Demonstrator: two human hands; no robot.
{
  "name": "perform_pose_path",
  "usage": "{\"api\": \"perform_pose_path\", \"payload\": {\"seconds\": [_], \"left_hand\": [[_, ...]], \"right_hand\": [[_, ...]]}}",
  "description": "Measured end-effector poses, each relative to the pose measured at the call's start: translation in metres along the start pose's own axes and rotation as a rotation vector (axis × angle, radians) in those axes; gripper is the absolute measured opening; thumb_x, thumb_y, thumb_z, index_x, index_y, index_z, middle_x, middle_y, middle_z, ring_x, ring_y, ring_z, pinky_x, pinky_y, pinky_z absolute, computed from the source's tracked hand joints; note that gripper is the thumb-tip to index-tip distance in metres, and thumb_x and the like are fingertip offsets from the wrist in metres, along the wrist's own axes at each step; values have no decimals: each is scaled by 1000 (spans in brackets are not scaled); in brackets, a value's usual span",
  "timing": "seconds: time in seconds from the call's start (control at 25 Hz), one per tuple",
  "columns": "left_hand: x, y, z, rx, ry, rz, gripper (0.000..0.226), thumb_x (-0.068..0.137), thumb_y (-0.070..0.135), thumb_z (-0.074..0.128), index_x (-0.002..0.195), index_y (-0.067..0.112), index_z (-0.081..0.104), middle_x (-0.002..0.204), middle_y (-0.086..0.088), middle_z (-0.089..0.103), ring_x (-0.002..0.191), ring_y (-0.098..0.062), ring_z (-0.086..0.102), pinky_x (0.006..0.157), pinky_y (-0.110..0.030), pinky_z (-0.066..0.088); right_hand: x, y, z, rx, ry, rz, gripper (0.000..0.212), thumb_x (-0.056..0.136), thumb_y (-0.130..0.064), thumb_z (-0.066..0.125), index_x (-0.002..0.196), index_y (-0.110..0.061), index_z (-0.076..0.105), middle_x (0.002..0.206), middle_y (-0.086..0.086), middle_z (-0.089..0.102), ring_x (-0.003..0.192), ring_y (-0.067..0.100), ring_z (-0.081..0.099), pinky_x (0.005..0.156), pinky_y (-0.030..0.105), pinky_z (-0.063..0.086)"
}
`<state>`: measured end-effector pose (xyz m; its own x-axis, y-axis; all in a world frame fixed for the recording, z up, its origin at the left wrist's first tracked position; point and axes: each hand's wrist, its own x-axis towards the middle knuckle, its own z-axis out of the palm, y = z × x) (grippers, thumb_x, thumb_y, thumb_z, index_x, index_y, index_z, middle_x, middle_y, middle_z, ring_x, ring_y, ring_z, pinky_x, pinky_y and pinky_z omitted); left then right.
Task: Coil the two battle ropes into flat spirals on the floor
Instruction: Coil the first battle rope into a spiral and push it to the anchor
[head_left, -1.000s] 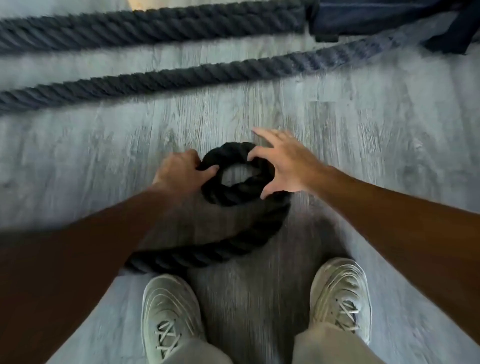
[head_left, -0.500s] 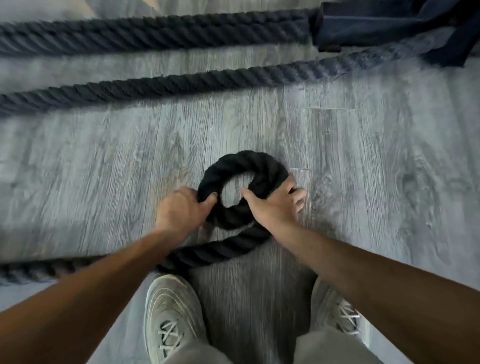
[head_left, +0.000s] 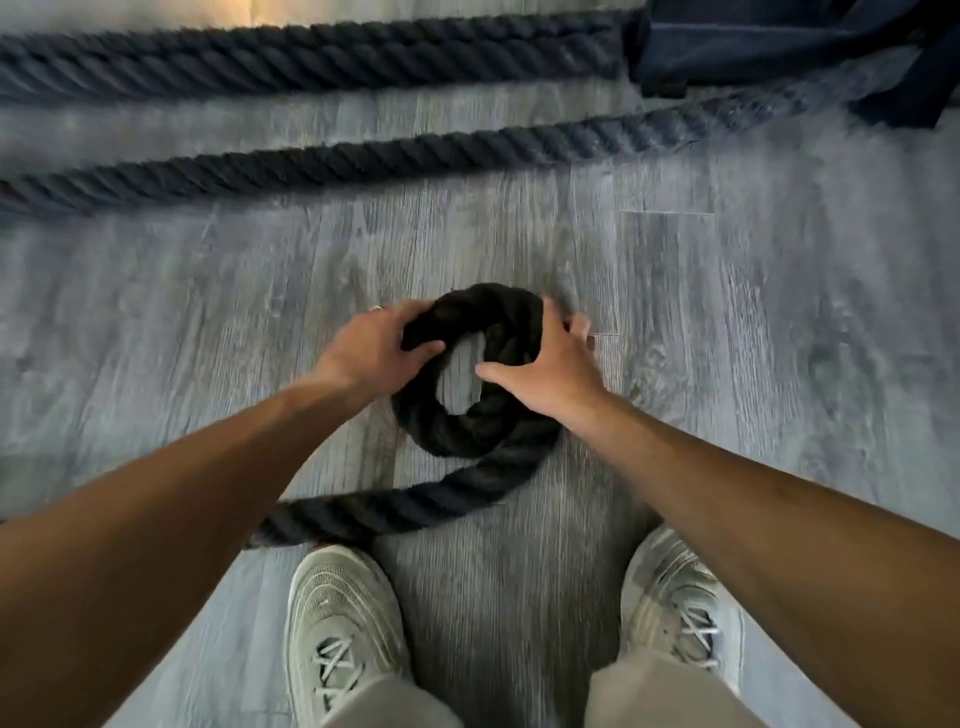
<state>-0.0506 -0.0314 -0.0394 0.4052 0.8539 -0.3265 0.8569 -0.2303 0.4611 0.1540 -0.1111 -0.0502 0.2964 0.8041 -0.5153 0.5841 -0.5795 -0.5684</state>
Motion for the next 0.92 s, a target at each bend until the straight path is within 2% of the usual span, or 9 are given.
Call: {"api": "perform_pose_path", "payload": {"seconds": [0.12, 0.24, 0.32, 0.48, 0.56, 0.64, 0.76, 0.84, 0.92], "left_hand": [[5, 2, 10, 60, 89, -4, 49, 90, 41, 65, 136, 29, 53, 111, -6, 71, 98, -27, 67, 76, -26, 43], [7, 4, 12, 81, 87, -73, 44, 88, 40, 65, 128, 27, 54, 103, -8, 70, 95, -32, 67, 73, -29, 42], [6, 8, 16, 108, 88, -102, 40, 88, 40, 64, 124, 25, 52, 101, -8, 69, 94, -33, 66, 72, -31, 40], [-5, 12, 22, 35, 71, -210, 37, 90, 39, 63, 118, 21, 47, 96, -9, 65, 84, -31, 62, 69, -34, 43], [-16, 8, 21, -51, 99, -311, 36, 89, 40, 64, 111, 20, 44, 92, -6, 63, 79, -27, 61, 67, -34, 44], [-34, 8, 29, -237, 135, -447, 39, 87, 41, 68, 104, 19, 41, 90, -5, 62, 77, -29, 67, 65, -39, 54], [-66, 15, 47, -502, 121, -614, 51, 80, 50, 74, 101, 17, 42, 92, -8, 65, 70, -28, 71, 63, -44, 61], [-70, 12, 44, -472, 49, -650, 64, 71, 61, 77, 105, 17, 46, 97, -8, 67, 82, -29, 70, 75, -47, 60], [-56, 5, 30, -368, 49, -598, 80, 62, 69, 78, 112, 17, 44, 107, -8, 63, 95, -28, 66, 83, -48, 56]], "right_hand": [[-22, 14, 0, 130, 37, -5, 121, 69, -72, 76, 159, -35, 4, 157, 3, 13, 146, 29, 25, 117, 45, 33], [-61, 28, 26, 311, 139, 230, 106, 78, -72, 66, 158, -33, 9, 159, 7, 20, 145, 33, 30, 114, 49, 36], [-72, 26, 42, 339, 102, 315, 114, 75, -75, 66, 159, -27, 5, 161, 10, 23, 143, 32, 35, 111, 44, 36], [-51, 9, 37, 227, -22, 380, 132, 63, -73, 77, 155, -33, -9, 155, 16, 19, 119, 34, 52, 84, 35, 39], [-33, 5, 21, 134, -37, 284, 130, 59, -64, 84, 154, -39, -1, 147, 14, 26, 109, 32, 52, 83, 34, 41], [-11, 1, 0, 16, -57, 131, 132, 52, -58, 91, 155, -44, 10, 147, 11, 30, 122, 33, 49, 95, 37, 45], [9, -11, -20, -146, -15, -60, 127, 49, -54, 95, 156, -35, 28, 142, 7, 41, 134, 34, 40, 105, 43, 42], [10, -12, -15, -202, 59, -141, 116, 57, -51, 93, 154, -28, 35, 137, 4, 47, 134, 34, 38, 108, 44, 37], [9, -10, -7, -180, 74, -174, 109, 64, -44, 89, 156, -27, 33, 139, 0, 46, 136, 34, 33, 113, 53, 33]]}}
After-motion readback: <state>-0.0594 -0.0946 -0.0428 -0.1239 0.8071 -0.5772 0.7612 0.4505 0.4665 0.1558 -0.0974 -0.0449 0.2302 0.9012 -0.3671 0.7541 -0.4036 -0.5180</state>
